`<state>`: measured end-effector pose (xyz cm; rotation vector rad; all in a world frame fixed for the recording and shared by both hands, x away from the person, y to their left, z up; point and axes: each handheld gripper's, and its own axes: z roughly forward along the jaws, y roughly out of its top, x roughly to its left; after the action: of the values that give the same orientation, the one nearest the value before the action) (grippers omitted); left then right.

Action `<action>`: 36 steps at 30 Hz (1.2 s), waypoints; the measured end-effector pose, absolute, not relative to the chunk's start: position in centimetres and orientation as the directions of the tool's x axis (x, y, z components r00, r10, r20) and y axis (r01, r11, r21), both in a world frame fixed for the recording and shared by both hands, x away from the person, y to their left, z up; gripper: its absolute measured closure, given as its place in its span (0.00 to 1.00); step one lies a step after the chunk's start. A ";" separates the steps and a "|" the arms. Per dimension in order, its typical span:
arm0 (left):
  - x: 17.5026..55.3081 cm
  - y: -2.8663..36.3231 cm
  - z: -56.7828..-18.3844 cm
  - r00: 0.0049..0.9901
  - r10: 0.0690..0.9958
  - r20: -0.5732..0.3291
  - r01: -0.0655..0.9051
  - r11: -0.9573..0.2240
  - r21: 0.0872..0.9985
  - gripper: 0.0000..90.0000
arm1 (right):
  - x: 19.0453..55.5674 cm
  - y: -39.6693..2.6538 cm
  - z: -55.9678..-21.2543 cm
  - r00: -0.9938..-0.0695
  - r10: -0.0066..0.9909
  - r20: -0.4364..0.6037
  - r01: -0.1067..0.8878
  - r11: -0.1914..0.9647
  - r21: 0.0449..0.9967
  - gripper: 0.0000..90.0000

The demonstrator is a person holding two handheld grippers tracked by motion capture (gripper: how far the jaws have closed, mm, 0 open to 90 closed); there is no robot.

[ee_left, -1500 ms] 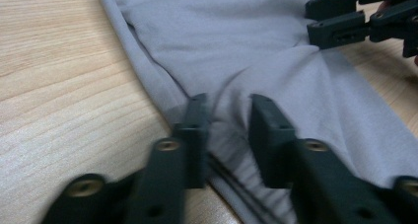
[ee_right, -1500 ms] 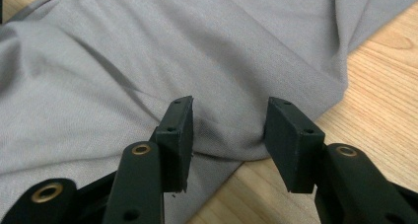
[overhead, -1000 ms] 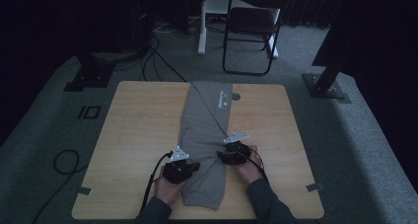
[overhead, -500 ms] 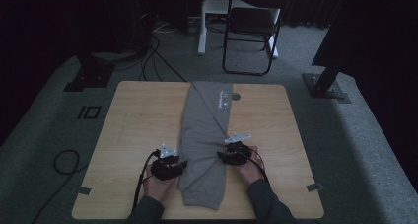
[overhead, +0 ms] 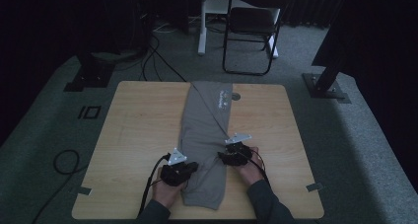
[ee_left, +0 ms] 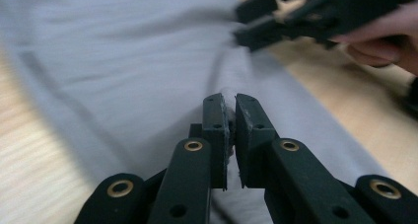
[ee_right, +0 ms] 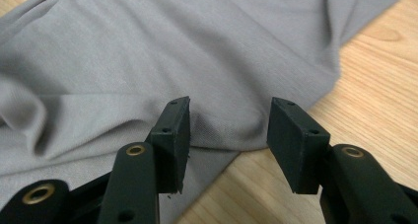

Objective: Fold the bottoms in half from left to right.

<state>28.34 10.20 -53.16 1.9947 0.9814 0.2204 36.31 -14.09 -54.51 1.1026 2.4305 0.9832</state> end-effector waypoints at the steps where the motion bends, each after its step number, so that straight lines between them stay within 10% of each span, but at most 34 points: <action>1: 28.2 9.8 -53.2 0.683 0.701 -0.206 0.552 -0.310 0.774 0.93 | 36.2 -14.1 -54.3 -0.656 0.754 0.005 0.547 0.471 0.692 0.57; 14: 25.2 6.9 -52.6 0.819 0.518 -0.246 0.481 -0.387 0.787 0.89 | 34.0 -12.0 -52.7 -0.715 0.696 0.058 0.505 0.458 0.731 0.56; 20: 25.8 8.8 -51.9 0.793 0.564 -0.228 0.471 -0.333 0.817 0.74 | 32.6 -12.5 -53.3 -0.723 0.688 0.067 0.513 0.468 0.720 0.56; 36: 26.2 11.2 -54.7 0.709 0.681 -0.181 0.565 -0.396 0.724 0.72 | 25.7 -12.1 -54.5 -0.773 0.631 0.070 0.496 0.532 0.686 0.56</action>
<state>26.22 11.17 -54.65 2.1031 0.9462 0.1826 25.68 -12.14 -54.53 0.9607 2.5825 1.0660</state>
